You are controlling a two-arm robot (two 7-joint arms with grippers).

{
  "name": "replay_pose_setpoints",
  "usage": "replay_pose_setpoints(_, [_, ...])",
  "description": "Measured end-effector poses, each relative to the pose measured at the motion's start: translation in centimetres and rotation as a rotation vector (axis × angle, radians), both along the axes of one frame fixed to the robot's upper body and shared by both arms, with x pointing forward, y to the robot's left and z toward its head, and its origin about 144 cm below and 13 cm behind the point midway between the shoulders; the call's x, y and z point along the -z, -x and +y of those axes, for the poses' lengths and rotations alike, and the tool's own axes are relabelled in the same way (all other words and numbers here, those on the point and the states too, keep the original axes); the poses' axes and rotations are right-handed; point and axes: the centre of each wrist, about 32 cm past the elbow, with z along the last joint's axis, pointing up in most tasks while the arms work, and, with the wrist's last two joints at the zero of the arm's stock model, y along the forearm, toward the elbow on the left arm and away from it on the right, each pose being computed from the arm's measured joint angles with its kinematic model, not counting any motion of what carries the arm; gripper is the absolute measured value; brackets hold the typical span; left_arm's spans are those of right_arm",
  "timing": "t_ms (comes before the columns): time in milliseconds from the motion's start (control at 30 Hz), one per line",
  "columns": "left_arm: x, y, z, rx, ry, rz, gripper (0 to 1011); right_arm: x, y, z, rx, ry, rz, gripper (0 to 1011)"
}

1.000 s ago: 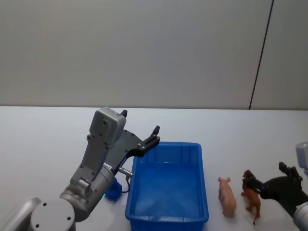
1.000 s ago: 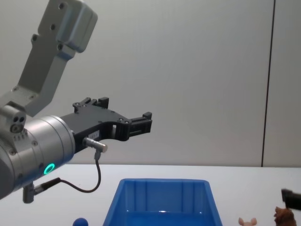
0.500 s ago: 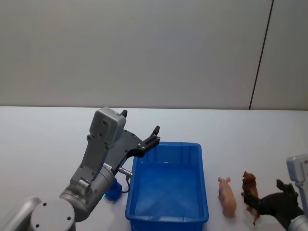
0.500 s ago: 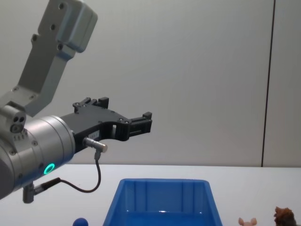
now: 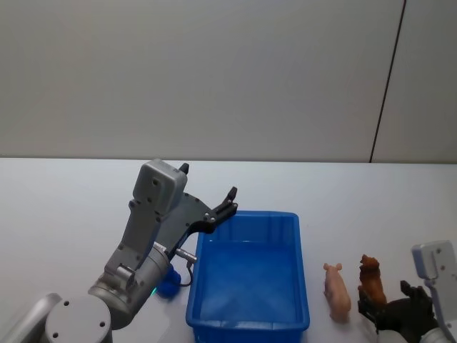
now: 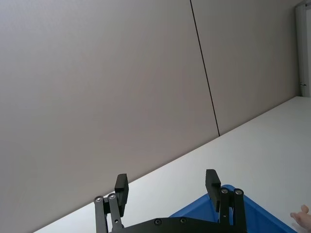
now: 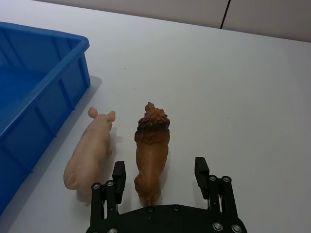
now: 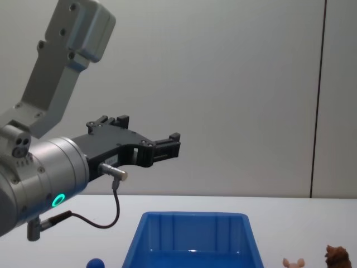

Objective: Pick up the two dolls from the table and place them into the box.

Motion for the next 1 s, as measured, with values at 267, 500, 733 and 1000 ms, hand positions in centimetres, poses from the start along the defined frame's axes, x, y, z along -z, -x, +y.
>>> replay_pose_setpoints(267, [0.0,0.0,0.0,0.0,0.0,0.0,1001,0.5,-0.4,0.3,-0.004,-0.009,0.01,682])
replay_pose_setpoints(500, [0.0,0.0,0.0,0.0,0.0,0.0,1001,0.7,-0.6,0.4,0.003,-0.017,0.02,457])
replay_pose_setpoints(733, [0.0,0.0,0.0,0.0,0.0,0.0,1001,0.5,-0.7,0.5,0.017,-0.024,0.013,305])
replay_pose_setpoints(1000, [0.0,0.0,0.0,0.0,0.0,0.0,1001,-0.7,-0.8,0.6,0.018,-0.035,-0.054,305])
